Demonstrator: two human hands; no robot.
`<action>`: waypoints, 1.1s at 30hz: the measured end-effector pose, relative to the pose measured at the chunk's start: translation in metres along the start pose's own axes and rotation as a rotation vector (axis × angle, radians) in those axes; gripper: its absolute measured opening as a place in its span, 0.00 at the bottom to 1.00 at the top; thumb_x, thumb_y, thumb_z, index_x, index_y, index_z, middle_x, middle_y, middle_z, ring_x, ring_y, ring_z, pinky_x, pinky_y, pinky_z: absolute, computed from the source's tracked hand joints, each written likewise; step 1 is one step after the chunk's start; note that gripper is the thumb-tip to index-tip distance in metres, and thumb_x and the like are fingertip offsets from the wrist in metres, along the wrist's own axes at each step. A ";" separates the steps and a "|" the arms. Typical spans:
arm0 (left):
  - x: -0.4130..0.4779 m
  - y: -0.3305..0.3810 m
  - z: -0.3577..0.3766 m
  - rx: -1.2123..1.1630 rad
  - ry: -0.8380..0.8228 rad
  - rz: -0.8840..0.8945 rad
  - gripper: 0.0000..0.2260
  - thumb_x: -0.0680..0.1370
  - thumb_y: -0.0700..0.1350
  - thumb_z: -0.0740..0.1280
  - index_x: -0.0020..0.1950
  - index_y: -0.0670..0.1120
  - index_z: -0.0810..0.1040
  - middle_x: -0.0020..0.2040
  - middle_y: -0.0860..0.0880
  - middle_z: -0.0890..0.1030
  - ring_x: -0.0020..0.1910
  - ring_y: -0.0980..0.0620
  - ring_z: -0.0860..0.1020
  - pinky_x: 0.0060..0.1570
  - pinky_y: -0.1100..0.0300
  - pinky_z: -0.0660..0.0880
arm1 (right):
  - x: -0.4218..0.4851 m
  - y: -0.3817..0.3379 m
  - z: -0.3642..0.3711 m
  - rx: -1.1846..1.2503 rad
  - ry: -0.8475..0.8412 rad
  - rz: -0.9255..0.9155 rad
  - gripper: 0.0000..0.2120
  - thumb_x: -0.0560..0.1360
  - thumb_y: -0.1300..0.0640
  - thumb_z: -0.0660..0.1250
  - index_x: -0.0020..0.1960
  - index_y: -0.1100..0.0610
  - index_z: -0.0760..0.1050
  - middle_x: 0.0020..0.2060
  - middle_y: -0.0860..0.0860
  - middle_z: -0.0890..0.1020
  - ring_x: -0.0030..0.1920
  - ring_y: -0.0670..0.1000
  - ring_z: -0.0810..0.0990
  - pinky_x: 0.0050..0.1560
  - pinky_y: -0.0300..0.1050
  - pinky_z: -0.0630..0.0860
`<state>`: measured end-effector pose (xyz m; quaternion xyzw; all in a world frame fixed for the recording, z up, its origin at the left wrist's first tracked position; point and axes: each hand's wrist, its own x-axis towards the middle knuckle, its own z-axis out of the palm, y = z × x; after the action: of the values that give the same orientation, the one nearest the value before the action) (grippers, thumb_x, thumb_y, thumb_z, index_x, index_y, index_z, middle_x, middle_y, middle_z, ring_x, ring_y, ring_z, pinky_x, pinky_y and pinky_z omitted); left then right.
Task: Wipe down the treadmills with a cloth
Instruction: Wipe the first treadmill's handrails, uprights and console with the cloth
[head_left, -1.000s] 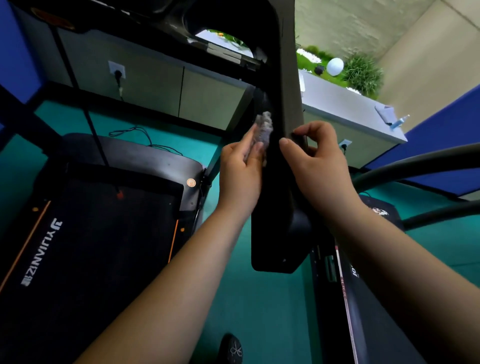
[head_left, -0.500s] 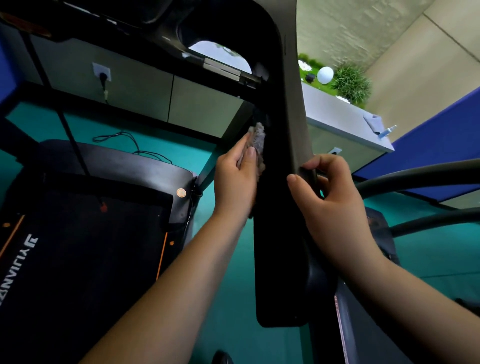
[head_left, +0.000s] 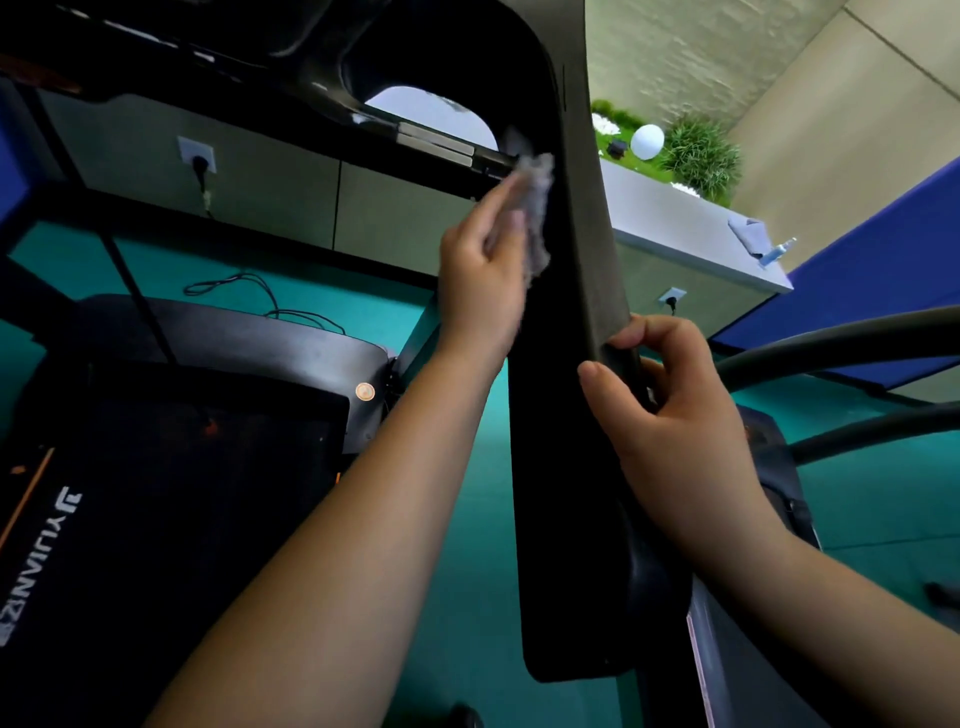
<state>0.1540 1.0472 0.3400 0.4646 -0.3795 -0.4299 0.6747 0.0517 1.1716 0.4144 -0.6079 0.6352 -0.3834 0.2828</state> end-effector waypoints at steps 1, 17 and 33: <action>0.006 0.000 0.004 0.041 -0.032 0.037 0.16 0.79 0.45 0.60 0.65 0.47 0.77 0.62 0.47 0.78 0.55 0.68 0.76 0.62 0.65 0.71 | 0.000 0.001 0.000 -0.002 0.001 0.002 0.10 0.72 0.56 0.69 0.48 0.48 0.69 0.41 0.46 0.80 0.33 0.40 0.78 0.33 0.34 0.74; 0.030 -0.021 0.011 0.120 -0.013 -0.169 0.15 0.82 0.44 0.58 0.66 0.44 0.76 0.60 0.46 0.80 0.58 0.51 0.77 0.54 0.65 0.71 | -0.001 0.000 -0.001 0.022 -0.008 0.031 0.10 0.71 0.54 0.69 0.49 0.49 0.70 0.44 0.47 0.81 0.38 0.46 0.82 0.36 0.39 0.78; -0.186 0.017 -0.049 0.066 -0.089 -0.072 0.16 0.80 0.48 0.59 0.67 0.53 0.74 0.63 0.52 0.77 0.64 0.59 0.74 0.68 0.56 0.68 | 0.002 0.008 -0.002 -0.054 0.005 -0.036 0.10 0.72 0.50 0.70 0.44 0.45 0.68 0.51 0.50 0.79 0.51 0.51 0.79 0.58 0.51 0.75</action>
<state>0.1387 1.2389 0.3213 0.4801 -0.4063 -0.4615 0.6257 0.0454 1.1698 0.4088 -0.6258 0.6349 -0.3724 0.2578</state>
